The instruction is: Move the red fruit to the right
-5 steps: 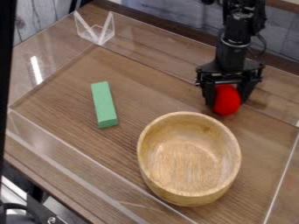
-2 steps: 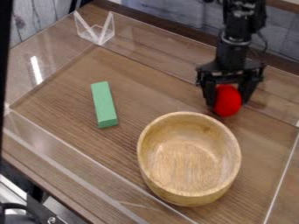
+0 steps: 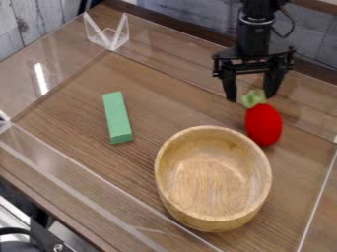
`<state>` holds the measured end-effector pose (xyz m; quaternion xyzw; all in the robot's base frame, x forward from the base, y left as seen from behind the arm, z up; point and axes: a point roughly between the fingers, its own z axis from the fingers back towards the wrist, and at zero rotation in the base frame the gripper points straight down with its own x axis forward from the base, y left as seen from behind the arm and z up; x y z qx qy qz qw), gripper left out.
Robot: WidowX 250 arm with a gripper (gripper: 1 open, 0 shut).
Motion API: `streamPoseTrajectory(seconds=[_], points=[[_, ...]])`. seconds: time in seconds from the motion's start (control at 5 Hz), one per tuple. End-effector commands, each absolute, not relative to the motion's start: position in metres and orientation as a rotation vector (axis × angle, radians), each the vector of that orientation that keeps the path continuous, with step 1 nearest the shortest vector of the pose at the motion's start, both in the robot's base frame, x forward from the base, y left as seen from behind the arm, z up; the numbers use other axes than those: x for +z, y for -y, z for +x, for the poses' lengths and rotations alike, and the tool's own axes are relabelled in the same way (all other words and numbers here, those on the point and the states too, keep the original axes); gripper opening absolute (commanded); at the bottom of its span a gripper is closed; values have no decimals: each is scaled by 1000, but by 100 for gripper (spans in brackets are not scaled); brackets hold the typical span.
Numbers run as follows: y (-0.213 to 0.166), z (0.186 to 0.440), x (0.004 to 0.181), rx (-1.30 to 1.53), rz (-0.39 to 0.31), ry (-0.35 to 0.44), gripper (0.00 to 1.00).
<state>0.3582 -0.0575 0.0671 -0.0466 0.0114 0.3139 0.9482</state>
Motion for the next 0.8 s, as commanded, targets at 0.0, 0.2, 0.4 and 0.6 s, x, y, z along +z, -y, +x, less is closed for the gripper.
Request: streamPoseTrajectory(seconds=[0.0, 0.2, 0.4, 0.6], points=[[64, 373, 104, 631, -130, 65, 100], [66, 376, 111, 601, -126, 61, 100], [69, 378, 115, 570, -116, 56, 0], [67, 379, 112, 560, -107, 53, 100]])
